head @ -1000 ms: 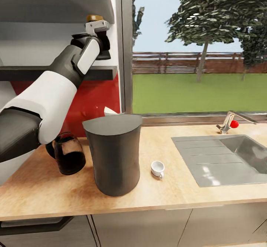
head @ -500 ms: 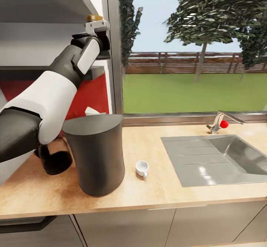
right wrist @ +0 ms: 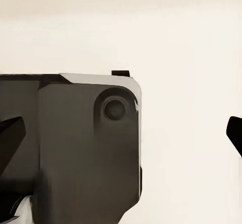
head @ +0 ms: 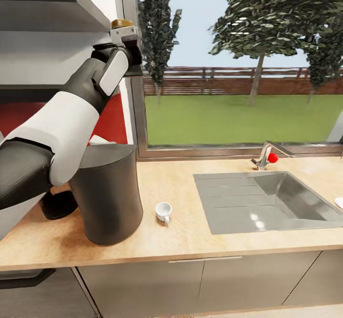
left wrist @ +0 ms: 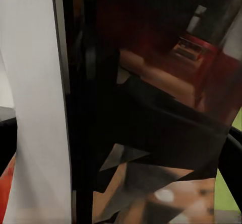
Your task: Set up a coffee station on the kitchen countertop: keep the coffee maker on the countertop, move the bottle of coffee from the kitchen shelf to the counter next to the coffee maker, place a paper coffee filter on top of the coffee maker, put the saucer next to the coffee maker with the coffee cup on the saucer, and place the electric kettle next to the coffee maker.
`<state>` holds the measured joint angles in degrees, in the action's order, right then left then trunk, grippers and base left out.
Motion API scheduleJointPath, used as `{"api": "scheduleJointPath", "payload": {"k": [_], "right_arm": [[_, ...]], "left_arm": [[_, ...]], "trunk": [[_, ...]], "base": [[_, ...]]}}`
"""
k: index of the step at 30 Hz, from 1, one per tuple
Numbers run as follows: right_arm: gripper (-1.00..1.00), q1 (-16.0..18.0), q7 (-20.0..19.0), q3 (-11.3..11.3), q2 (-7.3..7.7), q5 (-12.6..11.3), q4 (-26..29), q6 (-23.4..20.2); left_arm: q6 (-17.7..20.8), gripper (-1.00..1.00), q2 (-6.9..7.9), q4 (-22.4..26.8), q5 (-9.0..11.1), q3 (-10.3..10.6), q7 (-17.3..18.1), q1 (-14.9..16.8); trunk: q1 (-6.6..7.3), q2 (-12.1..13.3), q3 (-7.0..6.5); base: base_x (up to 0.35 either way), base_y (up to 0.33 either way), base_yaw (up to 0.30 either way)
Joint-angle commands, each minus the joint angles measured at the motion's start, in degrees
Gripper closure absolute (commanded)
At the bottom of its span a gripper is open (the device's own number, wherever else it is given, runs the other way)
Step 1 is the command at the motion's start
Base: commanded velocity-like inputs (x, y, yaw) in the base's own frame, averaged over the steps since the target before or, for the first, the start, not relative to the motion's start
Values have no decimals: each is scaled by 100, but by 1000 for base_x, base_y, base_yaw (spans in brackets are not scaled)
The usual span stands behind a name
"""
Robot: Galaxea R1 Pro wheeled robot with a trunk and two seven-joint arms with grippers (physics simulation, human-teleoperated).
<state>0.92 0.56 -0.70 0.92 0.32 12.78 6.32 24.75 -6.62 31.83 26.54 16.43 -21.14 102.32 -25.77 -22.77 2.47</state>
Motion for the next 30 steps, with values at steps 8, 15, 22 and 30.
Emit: {"api": "scheduleJointPath", "payload": {"k": [8,15,22,30], "right_arm": [[-100,5,6,-1,-1,3,-4,19],[-100,5,6,-1,0,3,-4,19],[-100,5,6,7,2,3,-4,19],[-100,5,6,11,3,3,-4,27]], "left_arm": [[39,100,-3,142,120,36,9,-132],[871,100,124,2217,48,29,937,-1485],[1572,100,746,3816,117,12,1794,-2327],[1902,100,1501,4843,375,-14,2382,-3018]], "trunk": [[-2,-14,14],[-2,-14,14],[-2,-14,14],[-2,-14,14]], "base": [[-91,-82,0],[-3,-3,0],[0,0,0],[0,0,0]]}}
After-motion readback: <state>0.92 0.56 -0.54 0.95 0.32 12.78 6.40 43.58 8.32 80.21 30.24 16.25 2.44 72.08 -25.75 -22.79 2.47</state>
